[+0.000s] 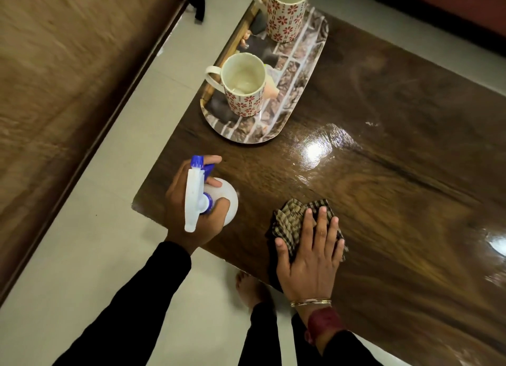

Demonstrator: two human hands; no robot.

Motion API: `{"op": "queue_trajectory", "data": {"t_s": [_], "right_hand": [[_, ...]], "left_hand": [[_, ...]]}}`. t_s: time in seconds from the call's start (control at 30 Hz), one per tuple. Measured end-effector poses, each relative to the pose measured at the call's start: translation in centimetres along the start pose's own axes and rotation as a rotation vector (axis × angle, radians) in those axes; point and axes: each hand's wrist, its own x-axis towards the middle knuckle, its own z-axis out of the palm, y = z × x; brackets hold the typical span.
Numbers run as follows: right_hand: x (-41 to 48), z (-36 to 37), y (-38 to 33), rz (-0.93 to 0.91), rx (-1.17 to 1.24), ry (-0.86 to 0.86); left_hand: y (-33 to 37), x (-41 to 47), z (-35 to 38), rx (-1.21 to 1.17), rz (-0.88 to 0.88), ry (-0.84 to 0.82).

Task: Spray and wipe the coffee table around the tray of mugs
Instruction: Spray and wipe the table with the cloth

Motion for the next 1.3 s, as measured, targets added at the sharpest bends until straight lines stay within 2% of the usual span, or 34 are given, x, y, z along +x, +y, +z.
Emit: {"op": "queue_trajectory", "data": {"t_s": [0.07, 0.1, 0.13, 0.17, 0.23, 0.3, 0.4, 0.53, 0.63, 0.67, 0.73, 0.83, 0.9, 1.03, 1.17, 1.23, 1.3], "right_hand": [[0.0, 0.1, 0.1, -0.014, 0.000, -0.002], [0.0, 0.1, 0.1, -0.018, 0.002, -0.004], [0.0, 0.0, 0.2, -0.021, 0.007, -0.005], [0.0, 0.0, 0.2, -0.025, 0.010, -0.005], [0.0, -0.1, 0.3, -0.035, 0.017, -0.004], [-0.3, -0.3, 0.3, -0.056, 0.021, -0.004], [-0.3, -0.9, 0.6, -0.109, 0.035, 0.003], [1.1, -2.4, 1.3, -0.165, 0.113, 0.053], [4.8, -4.1, 2.1, -0.198, 0.169, 0.149], [6.7, -4.6, 2.3, -0.198, 0.199, 0.183], [11.0, -5.8, 2.5, -0.183, 0.278, 0.220], [18.6, -7.2, 1.9, -0.192, 0.412, 0.136], [24.7, -7.7, 1.0, -0.165, 0.474, 0.064], [35.8, -7.9, -1.9, 0.013, 0.541, 0.018], [43.0, -8.4, -5.3, 0.009, 0.546, 0.009], [45.3, -8.5, -7.4, 0.009, 0.536, -0.005], [46.8, -8.4, -9.1, 0.015, 0.516, -0.020]], "left_hand": [[1.5, 0.1, 0.3, -0.132, 0.049, 0.117], [0.9, -0.1, 0.8, -0.169, 0.135, 0.210], [1.0, -0.2, 1.0, -0.125, 0.192, 0.273], [0.5, -0.4, 1.3, -0.054, 0.208, 0.268], [-0.2, -1.5, 1.1, 0.145, 0.082, 0.228], [-0.6, -3.0, 0.1, 0.241, 0.077, 0.258], [0.0, -5.2, -0.6, 0.120, 0.097, 0.228], [-1.2, -12.1, 0.5, 0.108, -0.057, 0.430], [1.0, -16.4, 3.2, 0.118, -0.196, 0.613], [2.5, -17.0, 4.3, 0.097, -0.234, 0.645], [6.2, -17.2, 6.7, 0.067, -0.250, 0.598], [10.2, -14.3, 9.2, 0.065, -0.126, 0.421], [11.7, -10.0, 10.4, -0.016, -0.117, 0.356], [12.2, -0.3, 11.9, -0.234, -0.426, 0.511], [10.3, 6.6, 12.4, -0.385, -0.758, 0.650], [9.6, 8.5, 12.2, -0.394, -0.820, 0.686], [9.0, 9.6, 11.7, -0.426, -0.796, 0.705]]}}
